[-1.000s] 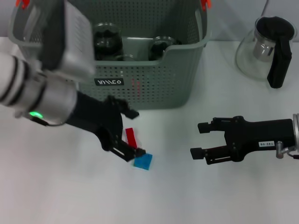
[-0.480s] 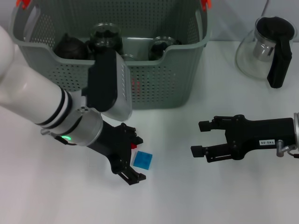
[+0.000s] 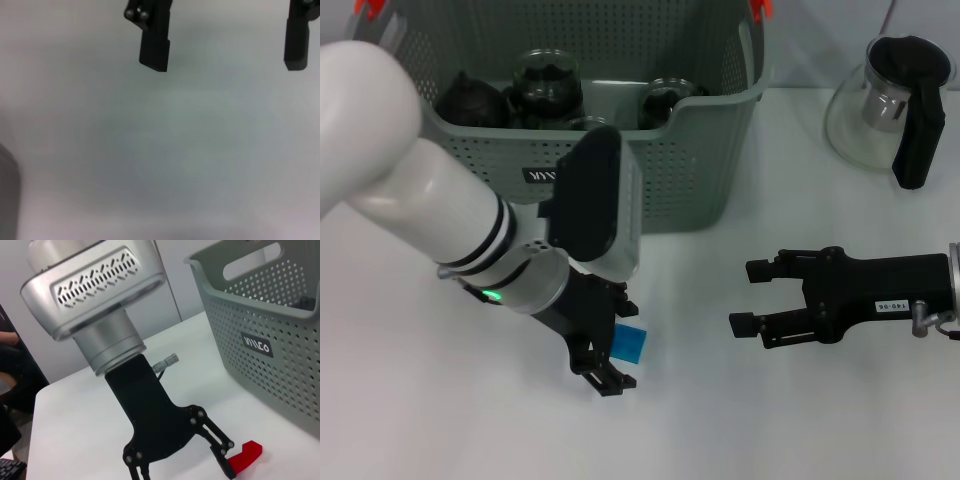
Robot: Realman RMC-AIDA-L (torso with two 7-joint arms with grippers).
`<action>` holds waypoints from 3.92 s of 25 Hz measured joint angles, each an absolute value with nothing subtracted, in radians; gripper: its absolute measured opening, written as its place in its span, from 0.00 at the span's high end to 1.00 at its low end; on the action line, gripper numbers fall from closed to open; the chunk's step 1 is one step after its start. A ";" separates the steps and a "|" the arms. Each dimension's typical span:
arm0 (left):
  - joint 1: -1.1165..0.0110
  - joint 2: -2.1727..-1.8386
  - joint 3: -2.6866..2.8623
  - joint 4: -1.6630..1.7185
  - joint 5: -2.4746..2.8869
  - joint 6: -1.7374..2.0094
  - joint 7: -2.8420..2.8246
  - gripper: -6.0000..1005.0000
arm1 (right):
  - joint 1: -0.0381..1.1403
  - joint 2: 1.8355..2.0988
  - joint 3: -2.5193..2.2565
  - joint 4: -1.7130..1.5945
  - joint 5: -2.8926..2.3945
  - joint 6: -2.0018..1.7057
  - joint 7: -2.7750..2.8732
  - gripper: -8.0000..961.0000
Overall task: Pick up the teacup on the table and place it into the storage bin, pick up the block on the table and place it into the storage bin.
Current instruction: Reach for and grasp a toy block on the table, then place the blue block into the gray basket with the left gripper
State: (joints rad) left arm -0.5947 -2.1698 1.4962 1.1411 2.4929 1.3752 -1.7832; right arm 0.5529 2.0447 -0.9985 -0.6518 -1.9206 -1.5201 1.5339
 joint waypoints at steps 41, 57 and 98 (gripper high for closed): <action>-0.706 -2.168 1.548 1.012 2.539 1.309 -1.771 0.48 | 0.551 2.045 -0.997 -0.649 -1.921 -1.517 1.532 0.04; -0.706 -2.169 1.554 1.017 2.561 1.320 -1.785 0.59 | 0.544 2.045 -0.997 -0.649 -1.921 -1.524 1.532 0.04; -0.694 -2.169 1.537 1.142 2.560 1.445 -1.813 0.59 | 0.540 2.045 -0.984 -0.649 -1.918 -1.521 1.511 0.04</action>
State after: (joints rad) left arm -0.6944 -2.1692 1.5366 1.1422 2.5604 1.4450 -1.8132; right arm 0.5400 2.0448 -0.9844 -0.6488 -1.9183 -1.5206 1.5112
